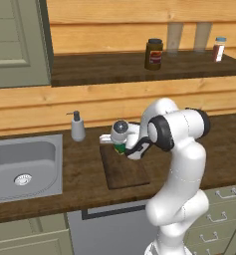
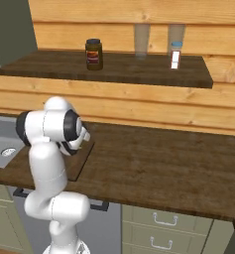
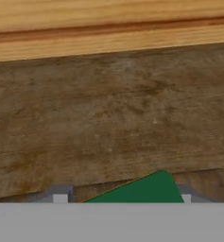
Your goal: Pick up the sponge from the counter and clean the cutting board by briefly scrubbing or pressing down on the cutting board. Once finished, release the sponge.
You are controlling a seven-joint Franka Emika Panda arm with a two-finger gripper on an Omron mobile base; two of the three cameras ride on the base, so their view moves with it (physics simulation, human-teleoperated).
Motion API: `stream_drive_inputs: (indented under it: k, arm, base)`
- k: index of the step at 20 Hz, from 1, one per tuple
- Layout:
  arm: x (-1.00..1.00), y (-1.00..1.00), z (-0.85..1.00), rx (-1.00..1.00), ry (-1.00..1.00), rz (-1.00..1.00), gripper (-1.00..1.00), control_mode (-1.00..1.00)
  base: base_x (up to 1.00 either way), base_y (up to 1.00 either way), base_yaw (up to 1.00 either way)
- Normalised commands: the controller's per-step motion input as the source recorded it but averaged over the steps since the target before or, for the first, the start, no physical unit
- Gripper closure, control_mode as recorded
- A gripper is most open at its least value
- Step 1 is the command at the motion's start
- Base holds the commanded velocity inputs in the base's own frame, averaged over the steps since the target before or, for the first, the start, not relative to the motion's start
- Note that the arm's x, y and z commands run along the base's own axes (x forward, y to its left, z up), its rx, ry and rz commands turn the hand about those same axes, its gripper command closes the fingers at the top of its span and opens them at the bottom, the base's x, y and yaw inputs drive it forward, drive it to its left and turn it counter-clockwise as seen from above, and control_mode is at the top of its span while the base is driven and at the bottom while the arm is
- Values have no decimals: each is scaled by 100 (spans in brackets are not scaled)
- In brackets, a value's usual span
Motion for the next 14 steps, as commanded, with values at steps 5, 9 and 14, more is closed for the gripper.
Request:
stream_drive_inputs:
  k: [5, 9, 14]
  arm:
    - [-54, 0, -12, 3, 1, 0, 100, -100]
    - [-74, 0, -23, 3, 0, 0, 100, -100]
    - [-88, 0, -29, 2, 0, 0, 100, -100]
  base:
    - [0, 0, 0]
    - [0, 0, 0]
    - [0, 0, 0]
